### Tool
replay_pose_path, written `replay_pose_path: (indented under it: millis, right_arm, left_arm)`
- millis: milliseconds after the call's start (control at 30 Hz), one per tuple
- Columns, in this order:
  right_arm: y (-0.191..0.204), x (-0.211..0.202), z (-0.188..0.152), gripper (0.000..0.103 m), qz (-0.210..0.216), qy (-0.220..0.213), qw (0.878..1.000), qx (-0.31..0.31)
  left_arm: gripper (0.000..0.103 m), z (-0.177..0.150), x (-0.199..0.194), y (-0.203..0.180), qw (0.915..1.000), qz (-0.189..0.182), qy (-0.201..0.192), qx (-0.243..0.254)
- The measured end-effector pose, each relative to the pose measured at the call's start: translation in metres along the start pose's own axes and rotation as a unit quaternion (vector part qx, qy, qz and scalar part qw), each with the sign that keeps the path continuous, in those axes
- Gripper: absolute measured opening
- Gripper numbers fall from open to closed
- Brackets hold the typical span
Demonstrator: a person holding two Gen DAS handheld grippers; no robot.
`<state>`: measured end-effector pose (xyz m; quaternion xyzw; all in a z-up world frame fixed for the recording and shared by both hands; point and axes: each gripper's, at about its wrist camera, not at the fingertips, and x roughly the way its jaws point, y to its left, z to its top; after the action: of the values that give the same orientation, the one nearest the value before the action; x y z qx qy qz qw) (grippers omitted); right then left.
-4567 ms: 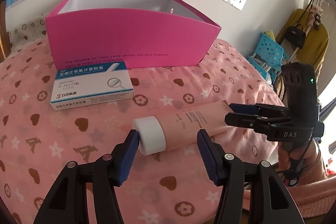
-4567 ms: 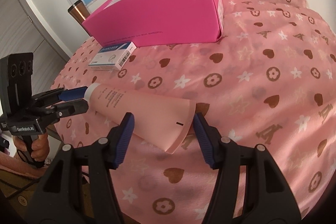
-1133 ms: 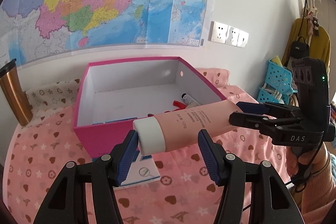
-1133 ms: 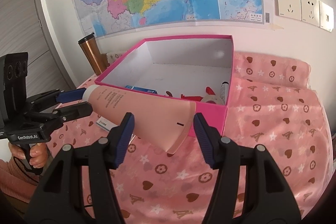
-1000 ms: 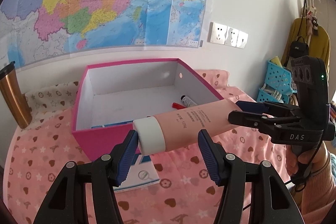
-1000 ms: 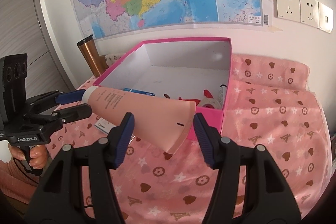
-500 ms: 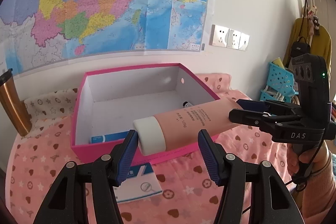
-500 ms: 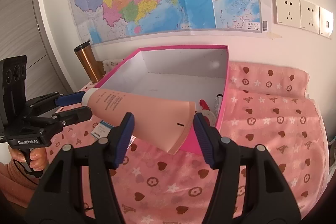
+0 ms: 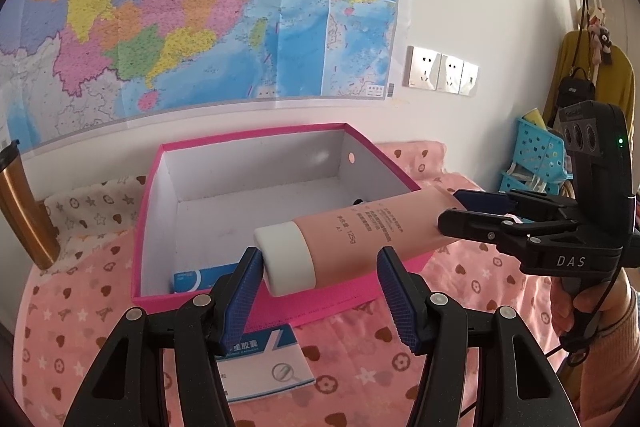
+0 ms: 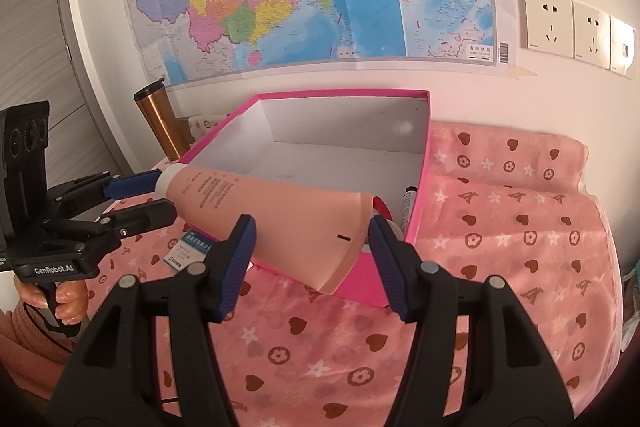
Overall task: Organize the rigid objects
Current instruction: 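Carry the pink tube over the magenta box with the right gripper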
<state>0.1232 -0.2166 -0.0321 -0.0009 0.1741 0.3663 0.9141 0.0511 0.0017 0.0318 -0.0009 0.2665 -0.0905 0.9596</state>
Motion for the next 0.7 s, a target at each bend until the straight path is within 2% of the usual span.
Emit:
replay_pose_path:
  millis: [700]
  right_arm:
    - [-0.010,0.014,0.010,0.061,-0.004,0.007,1.000,0.001]
  left_arm:
    - [0.060,0.009,0.020,0.011,0.9998,-0.009,0.012,-0.015]
